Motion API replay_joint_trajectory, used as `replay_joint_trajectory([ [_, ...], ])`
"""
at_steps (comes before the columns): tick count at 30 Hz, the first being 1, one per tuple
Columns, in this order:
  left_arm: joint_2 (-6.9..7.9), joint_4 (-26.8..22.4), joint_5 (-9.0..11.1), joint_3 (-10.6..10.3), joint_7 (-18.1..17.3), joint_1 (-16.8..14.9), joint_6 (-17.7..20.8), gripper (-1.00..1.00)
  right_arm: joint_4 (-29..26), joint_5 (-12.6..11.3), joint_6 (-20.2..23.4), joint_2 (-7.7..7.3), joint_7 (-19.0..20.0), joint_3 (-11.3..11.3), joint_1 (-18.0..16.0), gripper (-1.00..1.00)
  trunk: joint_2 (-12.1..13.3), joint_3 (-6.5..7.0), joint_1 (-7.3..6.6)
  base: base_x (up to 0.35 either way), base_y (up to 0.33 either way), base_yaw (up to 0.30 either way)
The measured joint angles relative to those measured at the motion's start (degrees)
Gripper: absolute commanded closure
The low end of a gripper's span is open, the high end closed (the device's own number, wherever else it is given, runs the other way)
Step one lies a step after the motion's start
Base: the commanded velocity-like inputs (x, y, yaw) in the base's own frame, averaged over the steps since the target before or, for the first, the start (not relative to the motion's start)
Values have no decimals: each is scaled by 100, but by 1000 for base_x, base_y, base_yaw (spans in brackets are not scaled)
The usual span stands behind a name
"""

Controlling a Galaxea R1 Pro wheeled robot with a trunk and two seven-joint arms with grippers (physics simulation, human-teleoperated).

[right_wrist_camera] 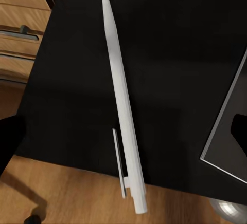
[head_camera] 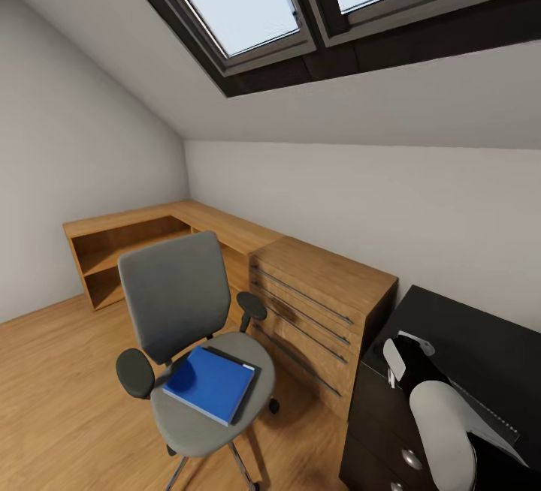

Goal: In the bedroom, organize the workspace by keeping the computer under the desk, ensuring the monitor is on the desk, placing the keyboard on the desk next to the monitor, placing the mouse on the desk next to the keyboard, moving the folder from the swivel chair onto the desk next to the mouse, stacking the notebook on top of the folder with the pen on top of the notebook, and positioning the swivel chair next to the desk.

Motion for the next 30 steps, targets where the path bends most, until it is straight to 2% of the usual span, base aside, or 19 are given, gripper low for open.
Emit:
replay_joint_trajectory([
  [4,0,5,0,0,5,0,6,-100,-29,-7,47,25,17,3,0,-100,0,0,0,0,0,0],
  [11,0,16,-3,0,25,0,9,-100,-220,10,66,282,105,56,4,-100,0,0,0,0,0,0],
  [12,0,26,-2,0,31,0,9,-100,-415,17,70,388,109,130,8,-100,0,0,0,0,0,0],
  [13,0,30,-1,0,36,0,9,-100,-497,23,74,424,110,166,11,-100,0,0,0,0,0,0],
  [20,0,159,-6,-25,41,0,9,-100,-1214,21,246,600,116,462,75,-100,0,0,0,0,0,0],
  [25,1,299,-22,-29,36,0,5,-100,-1473,22,428,774,112,552,168,-100,0,11,0,0,0,87],
  [30,4,331,-42,-25,35,0,1,-100,-1513,22,472,858,111,729,220,-100,0,25,0,0,0,215],
])
